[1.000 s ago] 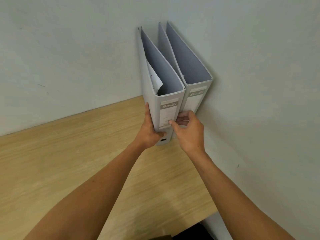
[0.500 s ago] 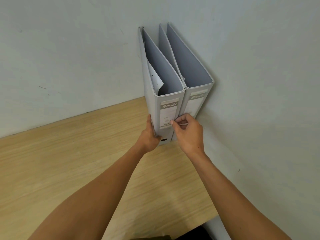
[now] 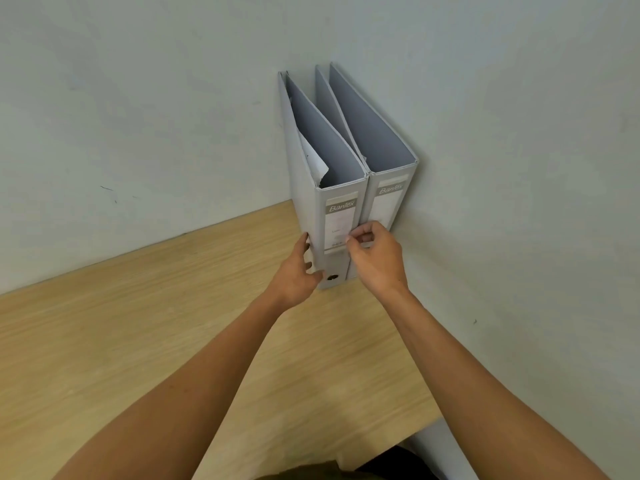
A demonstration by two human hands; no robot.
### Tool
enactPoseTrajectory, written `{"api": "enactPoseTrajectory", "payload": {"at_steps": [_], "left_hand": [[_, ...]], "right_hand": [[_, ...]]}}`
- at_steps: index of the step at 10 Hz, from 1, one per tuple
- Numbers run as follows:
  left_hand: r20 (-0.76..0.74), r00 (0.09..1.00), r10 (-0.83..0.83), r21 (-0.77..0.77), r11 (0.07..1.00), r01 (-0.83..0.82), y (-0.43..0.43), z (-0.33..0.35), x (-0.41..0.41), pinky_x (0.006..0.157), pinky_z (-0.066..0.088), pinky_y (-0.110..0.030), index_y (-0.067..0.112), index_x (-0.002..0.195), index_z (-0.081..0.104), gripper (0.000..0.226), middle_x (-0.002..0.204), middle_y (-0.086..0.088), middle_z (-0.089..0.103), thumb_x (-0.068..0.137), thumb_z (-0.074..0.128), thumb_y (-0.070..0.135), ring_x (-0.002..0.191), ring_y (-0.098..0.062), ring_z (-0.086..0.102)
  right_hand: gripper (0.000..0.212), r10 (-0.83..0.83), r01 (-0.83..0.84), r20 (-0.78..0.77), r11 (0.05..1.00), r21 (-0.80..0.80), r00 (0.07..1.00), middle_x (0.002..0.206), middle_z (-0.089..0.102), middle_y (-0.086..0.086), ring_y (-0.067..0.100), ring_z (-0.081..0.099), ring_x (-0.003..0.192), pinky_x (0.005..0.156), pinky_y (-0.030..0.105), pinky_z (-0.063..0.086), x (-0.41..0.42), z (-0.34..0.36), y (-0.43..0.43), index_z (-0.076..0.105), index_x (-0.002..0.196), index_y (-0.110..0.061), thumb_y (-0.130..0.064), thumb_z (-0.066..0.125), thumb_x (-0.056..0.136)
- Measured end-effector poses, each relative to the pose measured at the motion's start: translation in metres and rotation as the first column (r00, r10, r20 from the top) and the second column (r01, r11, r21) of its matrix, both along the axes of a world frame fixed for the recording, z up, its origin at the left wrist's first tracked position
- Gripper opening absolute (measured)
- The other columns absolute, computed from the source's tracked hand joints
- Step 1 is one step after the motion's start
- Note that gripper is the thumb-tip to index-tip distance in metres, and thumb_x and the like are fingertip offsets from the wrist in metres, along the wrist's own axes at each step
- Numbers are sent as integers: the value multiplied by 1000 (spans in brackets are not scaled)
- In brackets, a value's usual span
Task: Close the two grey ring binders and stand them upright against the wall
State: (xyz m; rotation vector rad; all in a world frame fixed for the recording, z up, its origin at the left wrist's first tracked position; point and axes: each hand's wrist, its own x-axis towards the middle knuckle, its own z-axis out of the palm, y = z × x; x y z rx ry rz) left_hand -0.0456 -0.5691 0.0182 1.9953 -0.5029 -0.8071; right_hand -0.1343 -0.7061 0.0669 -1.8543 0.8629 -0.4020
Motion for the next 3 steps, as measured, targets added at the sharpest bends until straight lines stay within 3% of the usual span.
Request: {"api": "enactPoseTrajectory", "payload": {"at_steps": [2,3], "left_hand": [[67,998,9,-60,998,-5,37,28,2,107,49,-41,24,165,12,88,168,-3,31,96,67,11,141,-31,51],[92,995,35,-71,997,-29,70,41,3,101,49,-35,26,164,13,88,168,-3,30,96,67,12,141,-30,51]], "right_hand": [[10,3,-3,26,999,37,1000,88,62,-15,18,70,90,76,33,55,-1,12,34,61,97,-24,-19,62,90],[10,45,-44,-2,998,45,999,88,61,-15,16,69,86,60,23,46,2,14,62,59,97,-25,-18,61,90]]}}
